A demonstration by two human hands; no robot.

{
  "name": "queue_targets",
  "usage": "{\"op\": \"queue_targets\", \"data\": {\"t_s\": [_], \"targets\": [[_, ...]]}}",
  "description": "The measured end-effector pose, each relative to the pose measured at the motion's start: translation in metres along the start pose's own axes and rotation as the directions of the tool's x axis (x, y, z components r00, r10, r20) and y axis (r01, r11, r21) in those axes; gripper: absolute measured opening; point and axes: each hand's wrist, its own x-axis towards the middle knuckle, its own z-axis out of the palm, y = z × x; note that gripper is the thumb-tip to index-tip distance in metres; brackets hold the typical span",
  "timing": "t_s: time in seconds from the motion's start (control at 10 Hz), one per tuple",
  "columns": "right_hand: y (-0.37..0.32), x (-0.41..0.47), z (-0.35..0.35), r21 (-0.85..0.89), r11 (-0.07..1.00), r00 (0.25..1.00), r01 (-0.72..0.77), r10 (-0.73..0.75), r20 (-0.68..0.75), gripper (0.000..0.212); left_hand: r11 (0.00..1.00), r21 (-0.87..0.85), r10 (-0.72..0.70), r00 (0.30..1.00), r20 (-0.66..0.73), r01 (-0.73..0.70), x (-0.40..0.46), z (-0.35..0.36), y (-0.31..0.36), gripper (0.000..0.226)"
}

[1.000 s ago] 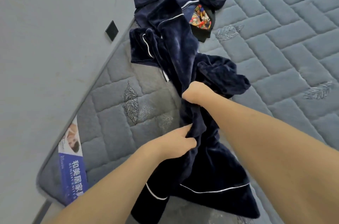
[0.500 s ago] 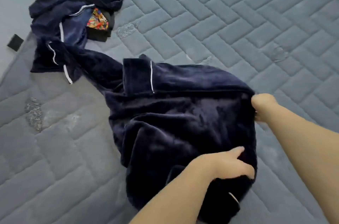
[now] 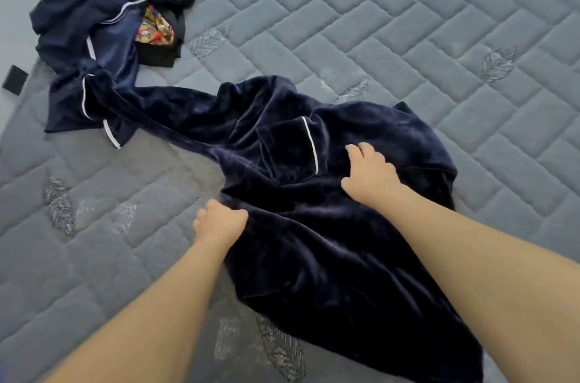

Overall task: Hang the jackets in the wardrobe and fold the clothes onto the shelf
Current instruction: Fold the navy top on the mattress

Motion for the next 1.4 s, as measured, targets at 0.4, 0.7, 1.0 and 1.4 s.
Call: {"op": "queue_targets", "data": {"t_s": [0.4, 0.7, 1.0, 1.4], "targets": [[-0.073, 0.049, 0.060, -0.317, 0.948, 0.997, -0.038, 0.015, -0.075, 0.074, 0.999, -0.051, 0.027, 0.799, 0.600, 0.004, 0.002, 0.000, -0.078, 0.055], [-0.044, 0.058, 0.016, 0.186, 0.982, 0.994, -0.044, 0.062, -0.093, 0.026, 0.836, 0.528, 0.095, 0.986, 0.134, -0.152, -0.011, -0.019, 0.006, 0.056], [0.233, 0.061, -0.085, 0.924, 0.127, 0.497, -0.360, 0.864, 0.075, 0.059, 0.814, 0.441, 0.338, 0.926, 0.167, -0.377, -0.060, 0.034, 0.155, 0.045], [0.116, 0.113, -0.024, 0.263, 0.960, 0.942, 0.094, 0.000, -0.337, 0.045, 0.707, 0.477, 0.605, 0.796, -0.027, -0.522, 0.042, 0.023, 0.231, 0.072]]}}
